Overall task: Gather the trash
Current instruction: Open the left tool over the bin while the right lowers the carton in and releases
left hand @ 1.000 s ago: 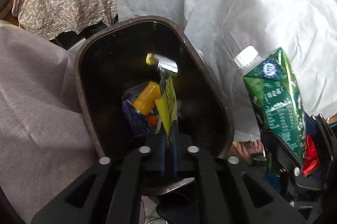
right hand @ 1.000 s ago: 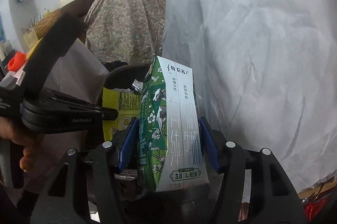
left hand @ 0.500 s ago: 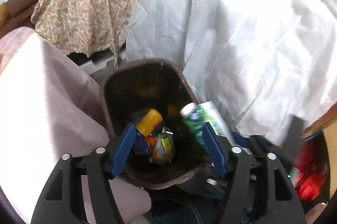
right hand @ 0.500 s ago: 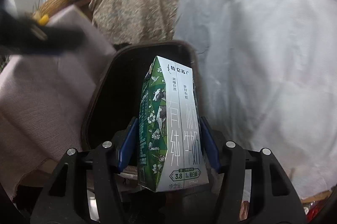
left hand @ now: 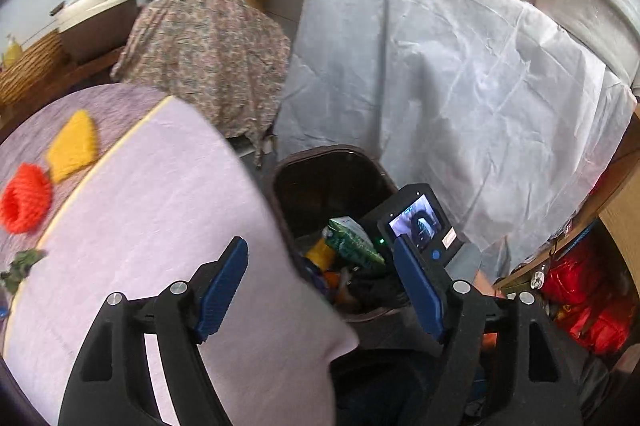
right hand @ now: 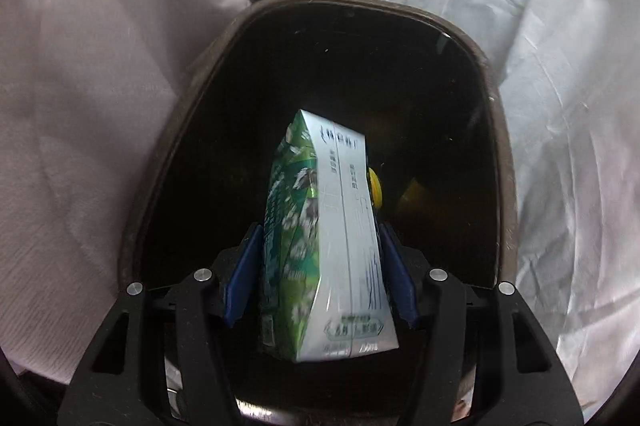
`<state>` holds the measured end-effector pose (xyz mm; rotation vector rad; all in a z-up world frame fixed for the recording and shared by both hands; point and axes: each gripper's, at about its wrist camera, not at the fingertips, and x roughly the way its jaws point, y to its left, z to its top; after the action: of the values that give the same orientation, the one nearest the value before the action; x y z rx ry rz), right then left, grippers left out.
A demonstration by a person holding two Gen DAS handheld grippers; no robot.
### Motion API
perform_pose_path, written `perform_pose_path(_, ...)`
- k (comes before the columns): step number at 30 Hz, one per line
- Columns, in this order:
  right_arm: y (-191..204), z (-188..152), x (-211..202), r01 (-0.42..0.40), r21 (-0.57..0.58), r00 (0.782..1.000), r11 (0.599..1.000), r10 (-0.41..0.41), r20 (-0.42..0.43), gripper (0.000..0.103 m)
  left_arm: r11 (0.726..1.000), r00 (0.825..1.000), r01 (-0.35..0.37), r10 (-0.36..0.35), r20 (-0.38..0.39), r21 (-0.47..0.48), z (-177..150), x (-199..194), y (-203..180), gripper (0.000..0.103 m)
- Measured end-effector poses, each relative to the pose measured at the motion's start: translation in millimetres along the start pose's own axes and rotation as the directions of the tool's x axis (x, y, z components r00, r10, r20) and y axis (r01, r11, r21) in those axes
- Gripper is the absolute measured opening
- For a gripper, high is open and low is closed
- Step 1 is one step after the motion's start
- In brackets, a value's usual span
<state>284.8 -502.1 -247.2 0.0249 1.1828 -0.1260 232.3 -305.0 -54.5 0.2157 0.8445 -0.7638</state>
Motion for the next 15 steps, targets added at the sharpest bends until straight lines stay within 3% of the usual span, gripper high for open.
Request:
perform_pose_path(6, 3.1, -1.2, -8.9, 0.022, 0.02, 1.0, 1.0, -0.023, 0.015, 0.065, 0.999, 1.0, -0.016, 0.017, 0.021, -0.039, -16.2, -25.7, 31.9, 0.078)
perform_pose_path(12, 6.6, -13.8, -60.1, -0.022, 0.068, 0.99, 0.997, 0.013, 0.143, 0.068, 0.995, 0.997, -0.045, 0.051, 0.062, -0.084, -42.6, -54.6, 62.3, 0.08)
perform_pose_path(15, 15.9, -19.4, -99.4, -0.061, 0.065, 0.97, 0.996, 0.044, 0.239, 0.068, 0.991, 0.993, -0.056, 0.068, 0.096, -0.12, -58.9, -74.6, 84.4, 0.081)
